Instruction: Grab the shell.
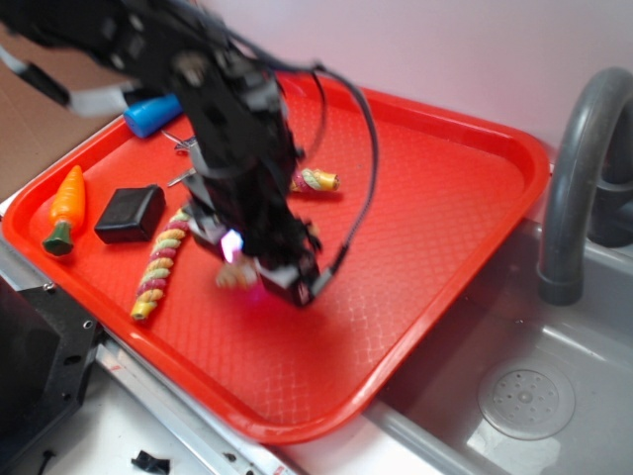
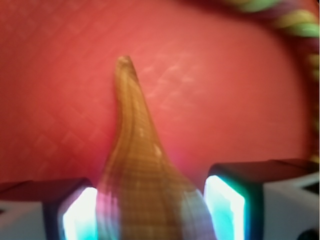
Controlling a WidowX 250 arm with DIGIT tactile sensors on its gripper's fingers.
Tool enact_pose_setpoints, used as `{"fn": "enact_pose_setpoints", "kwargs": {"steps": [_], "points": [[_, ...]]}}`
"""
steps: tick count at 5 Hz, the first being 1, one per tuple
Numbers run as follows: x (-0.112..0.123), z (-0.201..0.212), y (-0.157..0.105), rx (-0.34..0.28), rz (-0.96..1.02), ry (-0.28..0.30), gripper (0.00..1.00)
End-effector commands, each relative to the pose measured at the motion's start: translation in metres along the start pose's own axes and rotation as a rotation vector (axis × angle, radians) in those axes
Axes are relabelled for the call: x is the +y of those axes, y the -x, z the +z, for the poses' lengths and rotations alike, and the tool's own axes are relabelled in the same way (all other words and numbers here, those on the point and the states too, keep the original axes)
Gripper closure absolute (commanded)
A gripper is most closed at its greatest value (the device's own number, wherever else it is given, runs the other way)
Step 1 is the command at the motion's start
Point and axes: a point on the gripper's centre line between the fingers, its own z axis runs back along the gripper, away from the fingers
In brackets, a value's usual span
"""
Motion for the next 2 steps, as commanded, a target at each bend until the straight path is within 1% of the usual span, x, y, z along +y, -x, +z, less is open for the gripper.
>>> {"fn": "enact_pose_setpoints", "kwargs": {"steps": [1,2], "points": [[0.027,0.108,-0.007,-0.081,0.083,0.161,1.00],[0.051,0.156,0.000,-0.118,0.125,0.222,1.00]]}}
